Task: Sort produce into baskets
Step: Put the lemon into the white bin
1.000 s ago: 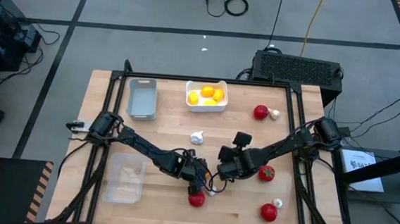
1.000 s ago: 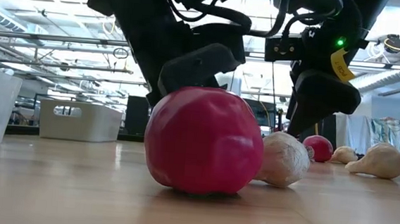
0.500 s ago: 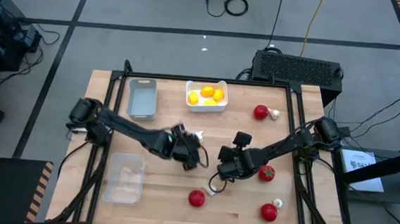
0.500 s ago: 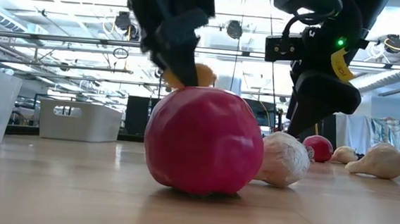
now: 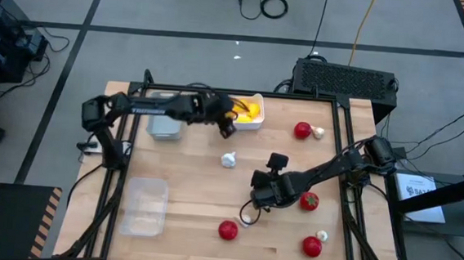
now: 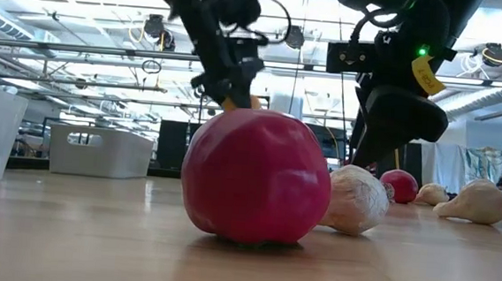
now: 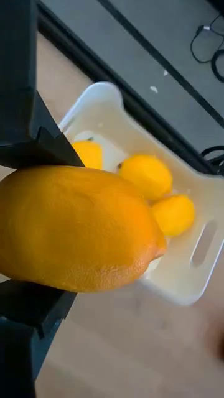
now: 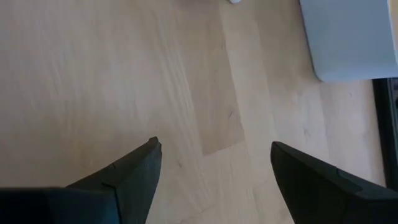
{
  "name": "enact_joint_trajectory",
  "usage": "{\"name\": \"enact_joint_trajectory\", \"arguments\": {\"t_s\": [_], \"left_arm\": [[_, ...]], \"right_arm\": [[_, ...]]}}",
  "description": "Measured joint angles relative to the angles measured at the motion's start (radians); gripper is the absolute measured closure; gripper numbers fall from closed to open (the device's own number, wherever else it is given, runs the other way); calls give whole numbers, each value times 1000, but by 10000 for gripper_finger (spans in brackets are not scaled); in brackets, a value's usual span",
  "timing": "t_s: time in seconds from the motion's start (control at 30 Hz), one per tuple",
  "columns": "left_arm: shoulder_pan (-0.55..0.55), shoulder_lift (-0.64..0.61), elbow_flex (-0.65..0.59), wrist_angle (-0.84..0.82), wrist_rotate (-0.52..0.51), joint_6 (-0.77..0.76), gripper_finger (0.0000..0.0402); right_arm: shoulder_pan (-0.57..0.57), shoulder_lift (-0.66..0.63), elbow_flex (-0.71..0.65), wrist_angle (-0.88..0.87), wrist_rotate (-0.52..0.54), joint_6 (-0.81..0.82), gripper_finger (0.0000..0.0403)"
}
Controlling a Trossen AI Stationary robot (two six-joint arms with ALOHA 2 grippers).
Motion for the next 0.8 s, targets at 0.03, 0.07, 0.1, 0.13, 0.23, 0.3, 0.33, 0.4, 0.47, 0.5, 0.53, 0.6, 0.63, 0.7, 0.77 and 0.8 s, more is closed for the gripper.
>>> {"name": "enact_joint_trajectory", "arguments": {"t_s": [0.03,0.07,0.1,0.13,0.23,0.3,0.33,0.4,0.47,0.5,0.53,0.6,0.63,0.7,0.77,0.8], "left_arm": [[24,11,0,16,20,3,179],[48,22,0,25,42,3,178],[66,35,0,35,60,1,178],[82,46,0,46,74,-5,178],[112,78,0,53,88,0,178],[122,92,0,54,93,4,178],[125,98,0,54,95,7,178],[127,103,0,60,100,24,178],[128,105,0,69,101,32,176],[127,104,0,74,104,32,173],[127,104,0,78,112,31,168],[126,104,0,90,120,32,152],[126,104,0,92,120,33,143],[127,104,0,90,120,34,123],[127,104,0,88,120,46,108],[126,101,0,86,120,59,102]], "right_arm": [[-1,0,0,0,3,-5,113],[-2,0,0,0,11,-7,113],[-3,0,0,1,24,-9,113],[-5,0,0,1,34,-11,113],[-9,0,0,-2,47,-23,113],[-13,0,0,-3,48,-33,113],[-15,0,0,-3,49,-35,113],[-20,0,0,-3,50,-36,113],[-25,0,0,-1,52,-41,113],[-28,0,0,-1,52,-46,113],[-32,0,0,1,52,-48,113],[-40,0,0,9,53,-58,113],[-44,0,0,16,52,-64,113],[-50,0,0,25,52,-73,113],[-56,0,0,27,52,-81,113],[-60,0,0,31,52,-87,113]]}}
